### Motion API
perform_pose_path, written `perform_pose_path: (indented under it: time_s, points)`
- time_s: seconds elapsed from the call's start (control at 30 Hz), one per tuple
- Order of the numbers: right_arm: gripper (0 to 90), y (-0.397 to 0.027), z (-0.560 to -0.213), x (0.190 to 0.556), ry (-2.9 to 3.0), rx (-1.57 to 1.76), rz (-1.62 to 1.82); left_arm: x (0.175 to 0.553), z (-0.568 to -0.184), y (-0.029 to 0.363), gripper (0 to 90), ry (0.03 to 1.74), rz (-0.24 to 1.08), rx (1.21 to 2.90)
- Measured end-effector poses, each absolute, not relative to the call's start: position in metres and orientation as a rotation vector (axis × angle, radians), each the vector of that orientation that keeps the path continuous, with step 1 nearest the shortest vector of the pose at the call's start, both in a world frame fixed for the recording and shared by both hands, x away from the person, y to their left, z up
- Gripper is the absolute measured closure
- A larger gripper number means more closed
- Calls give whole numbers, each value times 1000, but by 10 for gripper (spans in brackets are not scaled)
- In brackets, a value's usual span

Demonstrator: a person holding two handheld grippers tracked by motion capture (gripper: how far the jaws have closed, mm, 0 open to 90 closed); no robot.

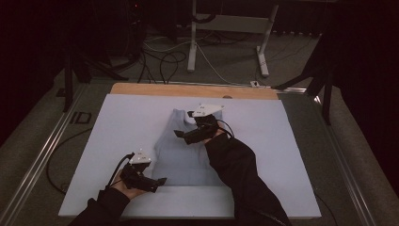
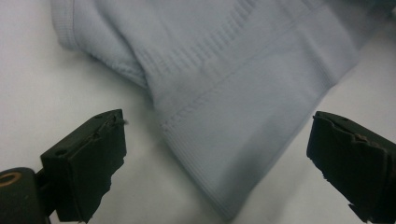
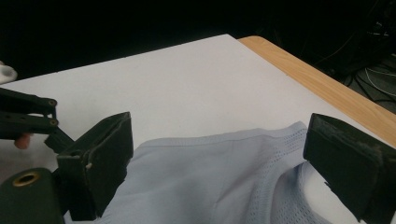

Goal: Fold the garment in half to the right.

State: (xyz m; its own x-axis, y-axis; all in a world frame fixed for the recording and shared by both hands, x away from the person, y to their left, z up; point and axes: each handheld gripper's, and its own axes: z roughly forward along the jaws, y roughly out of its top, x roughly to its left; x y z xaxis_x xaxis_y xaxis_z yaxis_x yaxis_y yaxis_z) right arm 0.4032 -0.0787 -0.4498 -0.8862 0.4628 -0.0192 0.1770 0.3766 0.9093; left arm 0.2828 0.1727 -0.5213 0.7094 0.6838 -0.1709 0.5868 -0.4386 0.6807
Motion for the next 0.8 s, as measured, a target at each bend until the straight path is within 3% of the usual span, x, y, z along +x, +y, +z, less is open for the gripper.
perform_pose_path:
  time_s: [0.8]
  points:
    - [84, -76, -449, 401, 2371, 539, 1504, 286, -525, 175, 354, 947, 41, 2182]
